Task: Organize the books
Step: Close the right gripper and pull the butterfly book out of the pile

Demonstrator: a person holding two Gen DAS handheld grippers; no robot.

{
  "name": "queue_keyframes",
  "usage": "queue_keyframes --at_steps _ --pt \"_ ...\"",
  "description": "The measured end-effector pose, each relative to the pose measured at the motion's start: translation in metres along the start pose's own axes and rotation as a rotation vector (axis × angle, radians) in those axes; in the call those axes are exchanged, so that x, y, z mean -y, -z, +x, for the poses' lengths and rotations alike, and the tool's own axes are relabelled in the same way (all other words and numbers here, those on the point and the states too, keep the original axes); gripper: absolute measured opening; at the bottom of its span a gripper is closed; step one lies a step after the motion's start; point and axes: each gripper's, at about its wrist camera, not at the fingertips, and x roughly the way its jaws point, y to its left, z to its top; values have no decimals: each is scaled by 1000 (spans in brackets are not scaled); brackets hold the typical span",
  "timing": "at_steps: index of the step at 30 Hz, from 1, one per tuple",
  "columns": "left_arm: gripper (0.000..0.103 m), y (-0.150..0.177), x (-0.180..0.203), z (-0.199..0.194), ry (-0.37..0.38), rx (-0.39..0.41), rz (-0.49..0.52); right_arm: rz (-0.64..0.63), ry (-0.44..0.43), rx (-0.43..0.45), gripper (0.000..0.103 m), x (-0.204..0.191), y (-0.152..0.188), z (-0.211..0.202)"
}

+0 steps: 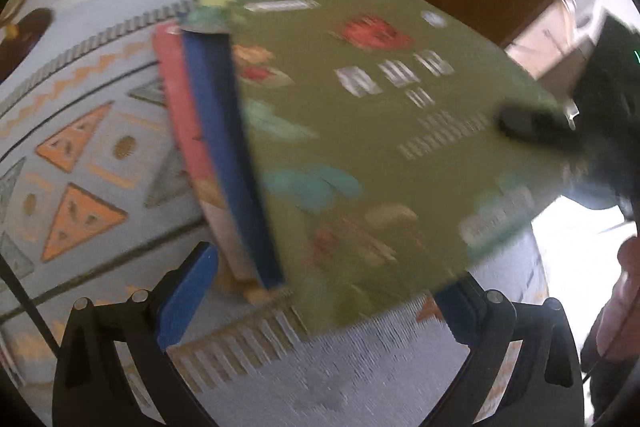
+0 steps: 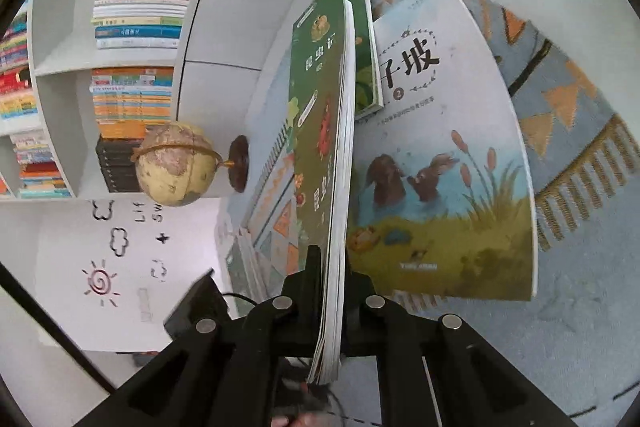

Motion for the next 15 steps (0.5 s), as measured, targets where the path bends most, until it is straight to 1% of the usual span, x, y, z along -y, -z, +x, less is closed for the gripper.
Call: queue_keyframes --at_steps 2,4,7,9,10,12,14,15 --pt "100 1 -6 -5 36 14 -36 -26 22 8 6 -3 2 -6" --pt "100 3 -6 -11 73 28 -32 -61 65 18 7 -5 2 -8" --pt "100 4 11 -14 96 27 51 -151 160 27 7 -11 1 -4" --pt "100 3 29 -17 111 48 124 -225 246 4 7 -14 2 8" --pt "100 3 41 -18 108 60 164 -260 287 -9 8 -14 3 14" --pt "100 -1 55 -16 75 71 237 -307 330 -39 9 -10 9 25" --pt "100 1 57 -11 8 43 278 -311 306 -56 9 -2 12 29" --pt "100 2 54 -11 -3 39 273 -309 304 -56 9 1 12 29"
